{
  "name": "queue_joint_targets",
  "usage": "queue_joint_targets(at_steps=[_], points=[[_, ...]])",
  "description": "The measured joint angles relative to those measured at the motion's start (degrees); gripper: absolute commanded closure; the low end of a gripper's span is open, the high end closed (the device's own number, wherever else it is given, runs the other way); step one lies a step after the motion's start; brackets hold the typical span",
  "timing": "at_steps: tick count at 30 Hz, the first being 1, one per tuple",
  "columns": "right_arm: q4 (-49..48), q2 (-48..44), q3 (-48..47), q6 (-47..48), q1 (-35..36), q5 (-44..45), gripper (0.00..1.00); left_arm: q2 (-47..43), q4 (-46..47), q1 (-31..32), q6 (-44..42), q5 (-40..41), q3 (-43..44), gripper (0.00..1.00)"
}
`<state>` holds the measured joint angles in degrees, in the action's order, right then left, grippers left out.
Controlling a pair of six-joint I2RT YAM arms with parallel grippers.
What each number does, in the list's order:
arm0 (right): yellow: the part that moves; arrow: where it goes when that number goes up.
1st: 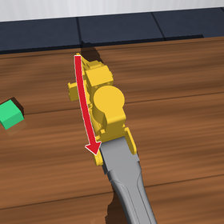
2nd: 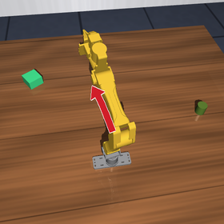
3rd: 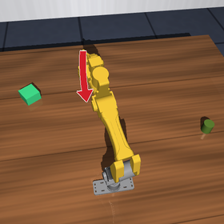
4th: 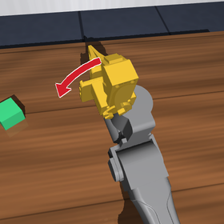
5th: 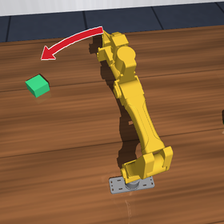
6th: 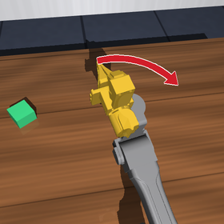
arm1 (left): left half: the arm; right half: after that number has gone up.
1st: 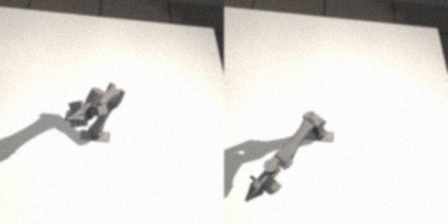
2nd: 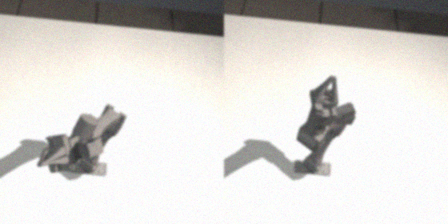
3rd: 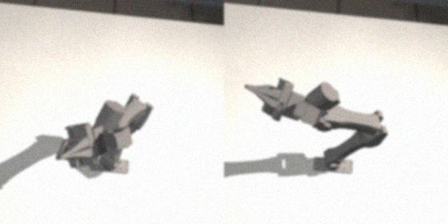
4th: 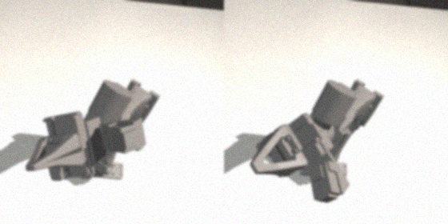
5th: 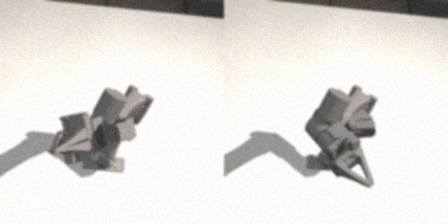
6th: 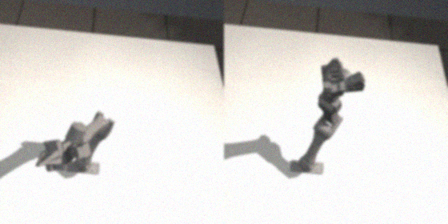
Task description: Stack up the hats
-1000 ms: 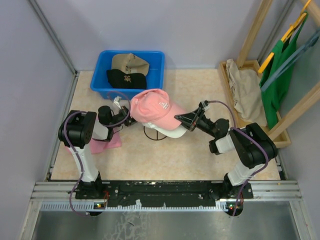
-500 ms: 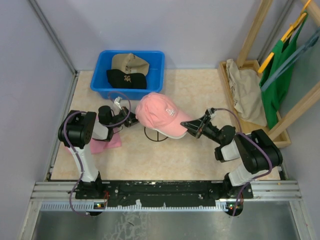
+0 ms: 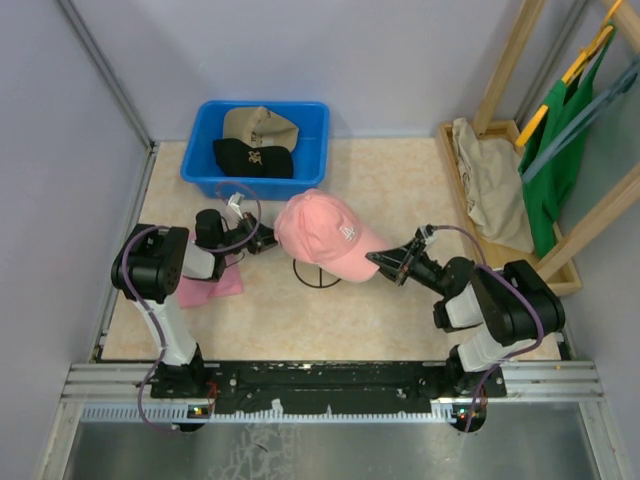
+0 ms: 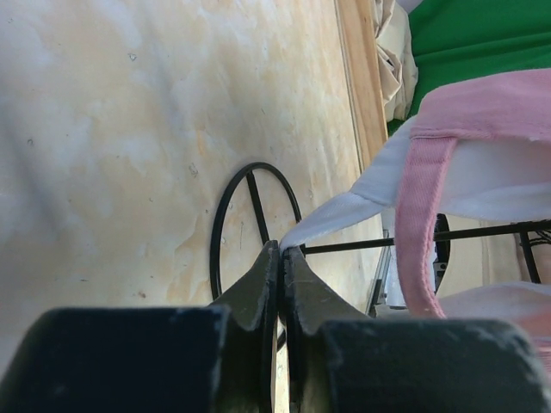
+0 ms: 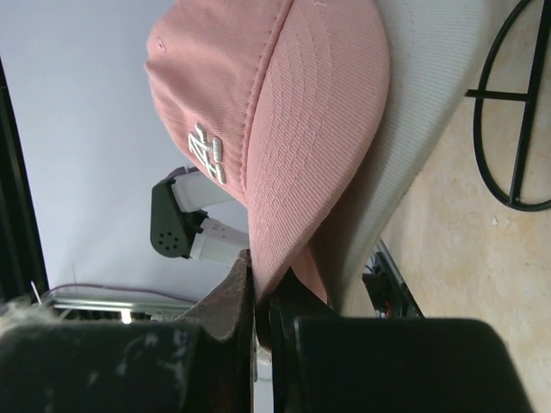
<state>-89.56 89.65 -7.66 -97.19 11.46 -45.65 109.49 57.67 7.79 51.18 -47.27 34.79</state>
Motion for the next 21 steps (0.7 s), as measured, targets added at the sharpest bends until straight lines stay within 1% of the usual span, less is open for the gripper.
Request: queue_joint_targets(at_steps=[4, 6, 10, 15, 17, 19, 21], points=[[0.0, 0.0, 1.3, 1.0, -0.7, -0.6, 1.00, -0.3, -0.3, 0.0, 0.0, -0.2, 0.0, 0.93], [0.0, 0.0, 1.4, 1.3, -0.8, -0.7, 1.00, -0.7, -0.6, 0.0, 0.0, -0.2, 0.0, 0.91], [0.0, -0.1, 1.3, 1.6, -0.8, -0.8, 1.00, -2.3, -1.7, 0.0, -0.3, -0.1, -0.6, 0.81], [0.0, -1.2, 1.2, 1.6, -0.9, -0.9, 1.00, -6.1, -4.1, -0.6, -0.3, 0.3, -1.3, 0.76], [0.0, -1.9, 1.2, 1.6, -1.0, -1.0, 1.00, -7.9, -4.6, -1.2, 0.0, 0.5, -1.3, 0.69], [0.0, -2.6, 1.1, 1.6, -1.1, -1.0, 1.00, -10.0, -5.5, -2.0, 0.2, 0.7, -1.3, 0.67], [0.0, -3.4, 1.1, 1.7, -1.1, -1.0, 1.00, -12.3, -7.1, -2.9, 0.3, 1.0, -1.3, 0.63]])
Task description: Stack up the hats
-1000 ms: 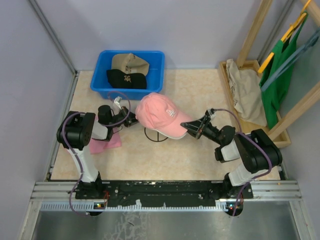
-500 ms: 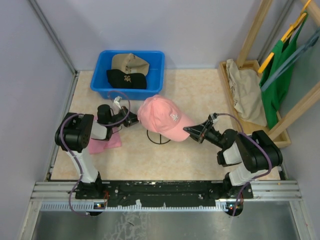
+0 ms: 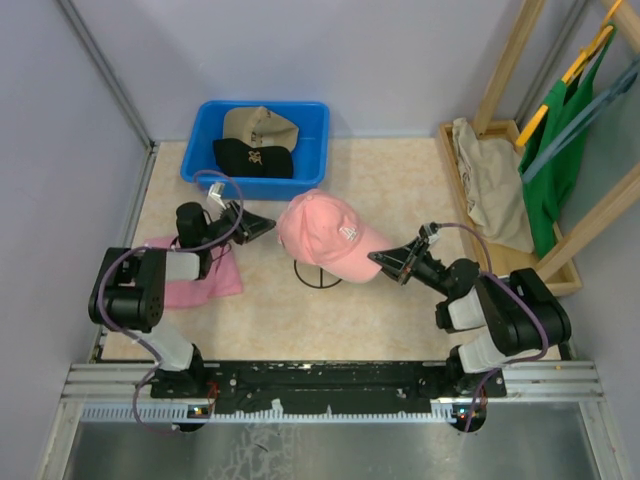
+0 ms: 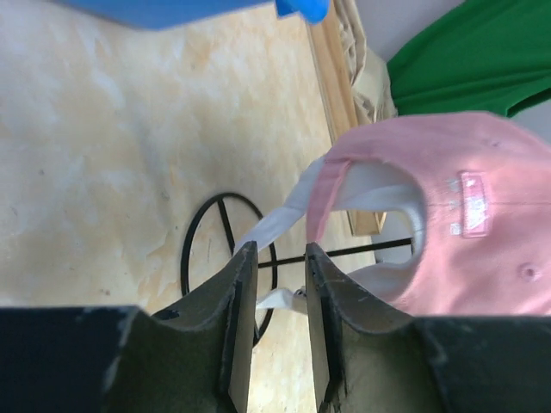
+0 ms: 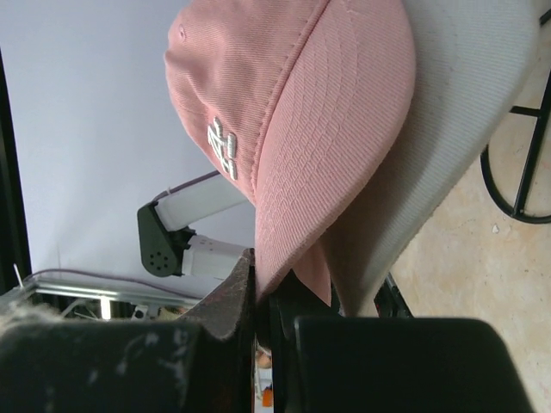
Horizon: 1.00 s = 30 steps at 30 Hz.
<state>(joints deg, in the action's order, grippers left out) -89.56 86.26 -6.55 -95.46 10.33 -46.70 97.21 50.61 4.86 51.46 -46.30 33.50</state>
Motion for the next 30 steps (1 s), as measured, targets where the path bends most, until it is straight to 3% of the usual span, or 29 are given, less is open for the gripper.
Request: queue_joint_targets(at_steps=[9, 17, 24, 30], points=[[0.0, -1.2, 0.0, 0.9, 0.0, 0.0, 1.00, -12.6, -15.4, -6.8, -4.7, 5.2, 1.1, 0.46], [0.0, -1.0, 0.1, 0.8, 0.0, 0.1, 1.00, -12.0, -33.5, -8.6, -14.7, 8.0, 21.0, 0.33], [0.0, 0.1, 0.1, -0.4, 0.0, 0.0, 1.00, -0.3, -40.6, -11.8, -21.0, 9.4, 38.2, 0.31], [0.0, 0.0, 0.1, -1.0, 0.0, 0.0, 1.00, 14.9, -54.0, -12.0, -29.9, 14.1, 58.2, 0.29]])
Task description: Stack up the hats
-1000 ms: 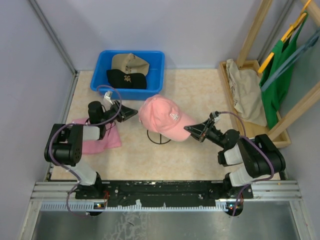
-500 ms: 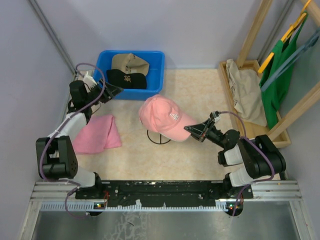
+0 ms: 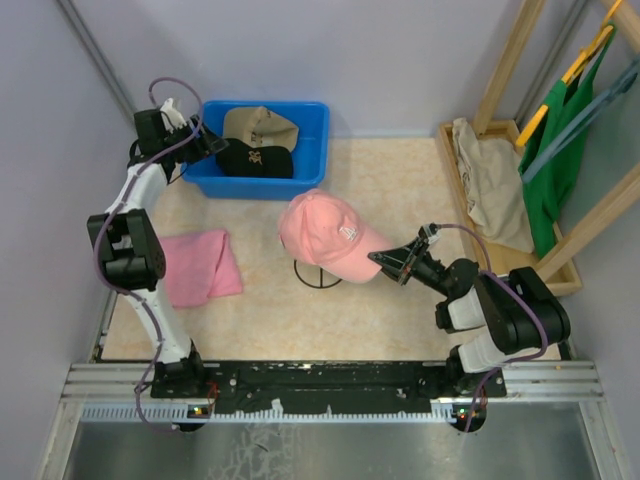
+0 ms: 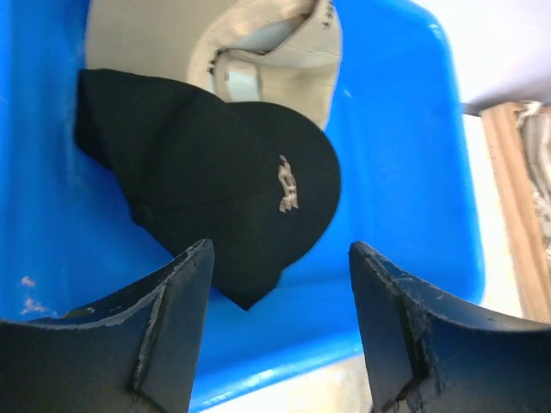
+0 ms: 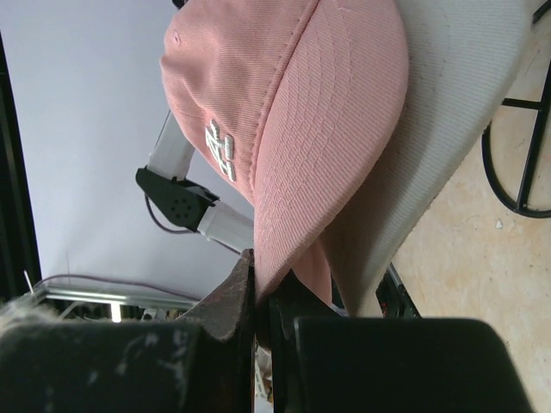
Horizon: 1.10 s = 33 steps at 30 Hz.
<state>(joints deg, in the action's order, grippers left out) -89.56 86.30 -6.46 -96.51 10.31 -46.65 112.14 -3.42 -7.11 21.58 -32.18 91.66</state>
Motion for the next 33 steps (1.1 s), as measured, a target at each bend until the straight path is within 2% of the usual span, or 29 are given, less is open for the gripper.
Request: queue_joint_targets(at_steps=[9, 18, 20, 21, 27, 29, 31, 32, 33], points=[[0.0, 0.0, -0.1, -0.3, 0.0, 0.0, 1.00, 10.1, -12.4, 0.3, -11.0, 6.4, 17.2, 0.19], [0.0, 0.0, -0.1, -0.6, 0.0, 0.0, 1.00, 19.7, -16.8, 0.7, -16.8, 4.5, 25.0, 0.17], [0.0, 0.0, -0.1, -0.6, 0.0, 0.1, 0.67, 21.2, -17.4, 1.2, -17.5, 4.3, 25.8, 0.17], [0.0, 0.0, -0.1, -0.7, 0.0, 0.1, 0.62, 21.7, -17.6, 1.4, -17.6, 4.1, 25.8, 0.16], [0.0, 0.0, -0.1, -0.7, 0.0, 0.2, 0.60, 22.6, -18.1, 1.7, -17.8, 2.7, 26.4, 0.14], [0.0, 0.0, -0.1, -0.7, -0.1, 0.2, 0.56, 22.8, -18.0, 1.7, -17.8, 2.3, 26.8, 0.15], [0.0, 0.0, -0.1, -0.7, -0.1, 0.3, 0.49, 23.0, -18.1, 1.8, -17.7, 2.0, 26.9, 0.18], [0.0, -0.1, -0.1, -0.7, -0.1, 0.3, 0.47, 23.2, -18.1, 1.8, -17.7, 1.7, 27.1, 0.22], [0.0, -0.3, 0.0, -0.7, -0.1, 0.3, 0.46, 23.4, -18.0, 1.8, -17.7, 1.6, 27.2, 0.32]])
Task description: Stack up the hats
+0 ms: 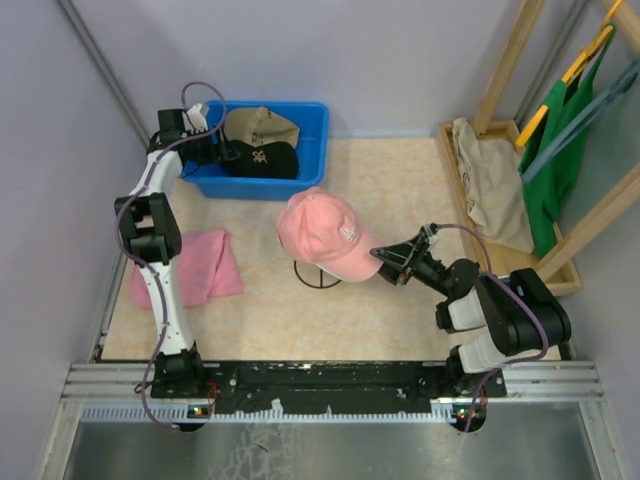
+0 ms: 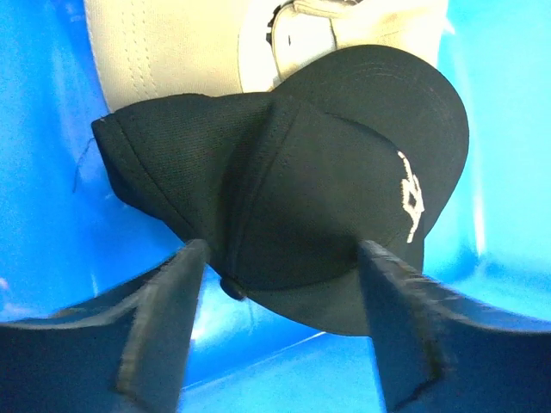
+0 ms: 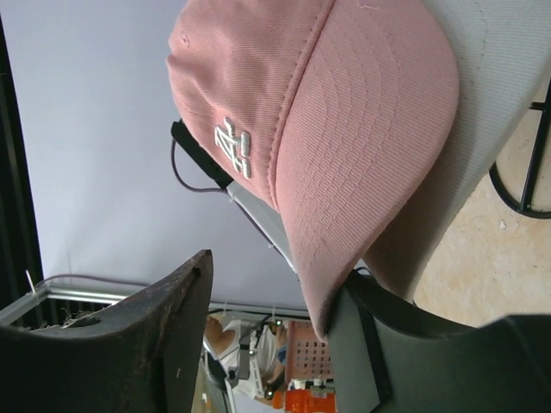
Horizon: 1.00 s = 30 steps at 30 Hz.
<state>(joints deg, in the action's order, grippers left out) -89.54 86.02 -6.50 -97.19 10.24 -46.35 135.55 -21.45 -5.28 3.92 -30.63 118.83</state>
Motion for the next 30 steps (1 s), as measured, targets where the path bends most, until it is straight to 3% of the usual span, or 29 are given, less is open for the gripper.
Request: queue_joint_targets(at_steps=[2, 4, 9, 16, 25, 30], points=[[0.0, -0.6, 0.1, 0.1, 0.0, 0.0, 0.45, 0.5, 0.0, 0.0, 0.2, -0.6, 0.1, 0.57], [0.0, -1.2, 0.1, 0.5, -0.1, 0.0, 0.45, 1.2, 0.0, 0.2, 0.5, -1.2, 0.3, 0.75], [0.1, -3.0, 0.5, 2.6, -0.6, 0.0, 0.43, 2.1, 0.5, 0.4, 1.2, -1.5, -0.2, 0.99], [8.3, -9.5, 1.1, 8.6, -1.2, 0.1, 0.35, 0.3, 5.0, 0.4, 4.3, -1.9, -7.3, 1.00], [41.9, -28.7, -2.4, 25.5, -1.7, 3.0, 0.30, -9.5, 8.4, -0.2, 9.0, -4.0, -14.0, 1.00], [51.6, -31.5, -3.7, 30.8, -1.8, 4.5, 0.30, -15.9, 11.6, -0.9, 11.0, -5.2, -14.0, 1.00]])
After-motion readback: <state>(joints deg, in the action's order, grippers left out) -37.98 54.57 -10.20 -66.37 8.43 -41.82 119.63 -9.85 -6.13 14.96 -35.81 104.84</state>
